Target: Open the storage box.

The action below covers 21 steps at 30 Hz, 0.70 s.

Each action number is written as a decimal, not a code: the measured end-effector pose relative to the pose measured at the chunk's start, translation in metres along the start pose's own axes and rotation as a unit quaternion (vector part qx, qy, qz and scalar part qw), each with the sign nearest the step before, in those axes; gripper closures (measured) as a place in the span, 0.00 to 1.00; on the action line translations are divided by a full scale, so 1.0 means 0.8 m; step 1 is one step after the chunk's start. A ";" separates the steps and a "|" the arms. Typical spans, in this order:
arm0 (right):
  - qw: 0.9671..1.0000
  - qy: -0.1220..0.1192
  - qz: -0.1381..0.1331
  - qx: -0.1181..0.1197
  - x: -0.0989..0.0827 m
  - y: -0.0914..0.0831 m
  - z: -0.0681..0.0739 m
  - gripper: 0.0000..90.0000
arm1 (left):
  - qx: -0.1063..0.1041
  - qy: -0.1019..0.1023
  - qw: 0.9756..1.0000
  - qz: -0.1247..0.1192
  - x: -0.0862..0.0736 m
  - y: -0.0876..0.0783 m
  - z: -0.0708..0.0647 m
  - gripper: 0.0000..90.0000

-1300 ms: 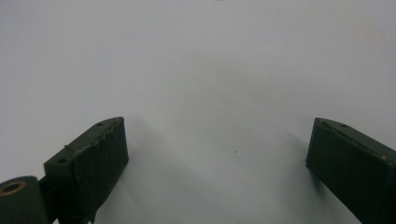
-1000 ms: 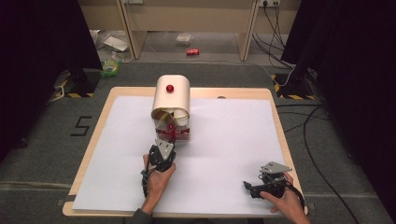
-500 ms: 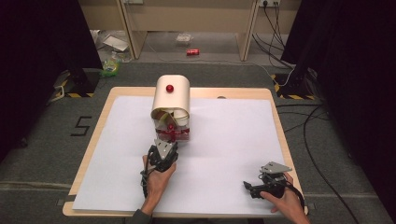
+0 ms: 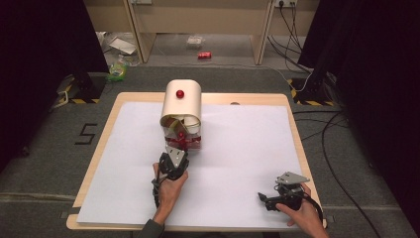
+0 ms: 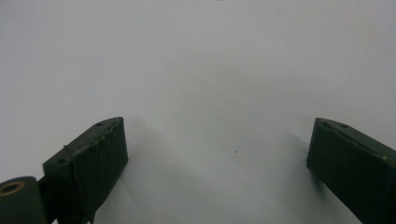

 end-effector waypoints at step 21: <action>1.000 0.000 0.000 0.000 0.000 0.000 0.000 0.06 | -0.062 0.003 0.998 -0.012 0.020 -0.034 0.000 0.74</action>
Point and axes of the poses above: each handheld gripper's, and its own axes: y roughly forward along the jaws, x roughly out of its top, z roughly to its left, the point moved 7 cm from there along y, roughly forward along the jaws, and after that the axes turned 1 degree about x, right-handed, at the moved point
